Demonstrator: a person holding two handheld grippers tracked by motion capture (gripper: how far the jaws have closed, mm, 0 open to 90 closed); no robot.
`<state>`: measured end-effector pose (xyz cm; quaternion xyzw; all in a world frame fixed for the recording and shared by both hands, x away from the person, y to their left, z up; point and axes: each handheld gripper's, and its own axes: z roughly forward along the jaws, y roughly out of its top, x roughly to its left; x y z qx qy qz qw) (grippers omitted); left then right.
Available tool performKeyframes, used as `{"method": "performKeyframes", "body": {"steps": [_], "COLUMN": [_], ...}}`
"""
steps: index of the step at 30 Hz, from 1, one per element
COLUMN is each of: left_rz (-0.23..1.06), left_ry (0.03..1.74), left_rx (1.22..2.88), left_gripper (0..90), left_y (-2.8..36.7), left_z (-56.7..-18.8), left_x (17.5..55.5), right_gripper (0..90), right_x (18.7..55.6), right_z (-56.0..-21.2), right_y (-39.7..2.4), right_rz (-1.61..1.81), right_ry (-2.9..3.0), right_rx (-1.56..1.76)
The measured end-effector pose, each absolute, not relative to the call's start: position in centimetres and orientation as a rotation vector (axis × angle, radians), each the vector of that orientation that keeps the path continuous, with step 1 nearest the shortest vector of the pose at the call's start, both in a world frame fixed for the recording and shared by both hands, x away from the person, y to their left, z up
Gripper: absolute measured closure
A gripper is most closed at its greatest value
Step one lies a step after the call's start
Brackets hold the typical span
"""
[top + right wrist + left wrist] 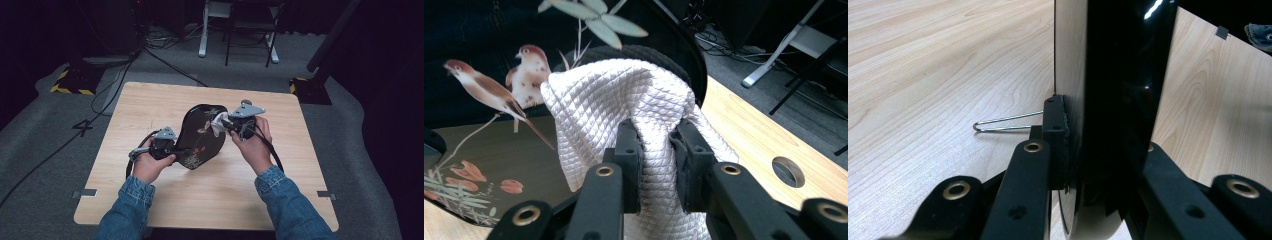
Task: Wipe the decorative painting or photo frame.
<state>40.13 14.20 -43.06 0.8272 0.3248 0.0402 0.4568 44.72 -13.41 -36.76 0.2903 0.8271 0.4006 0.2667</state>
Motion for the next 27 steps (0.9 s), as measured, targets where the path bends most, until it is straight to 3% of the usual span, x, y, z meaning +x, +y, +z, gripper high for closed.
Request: {"method": "performKeyframes", "body": {"steps": [19,27], "left_rz": [0.072,0.074], "left_ry": [0.809,0.813], "left_rx": [2.031,2.038], "left_gripper": [77.8,78.3], "left_y": [14.2,14.1], "left_z": [-43.1,-43.0], "left_x": [40.2,40.3], "right_gripper": [75.2,75.3], "right_x": [42.9,42.2], "right_z": [-43.1,-42.2], "right_y": [-11.3,-10.3], "right_rz": [0.95,0.935], "right_ry": [2.393,2.415], "right_rx": [0.733,0.673]}}
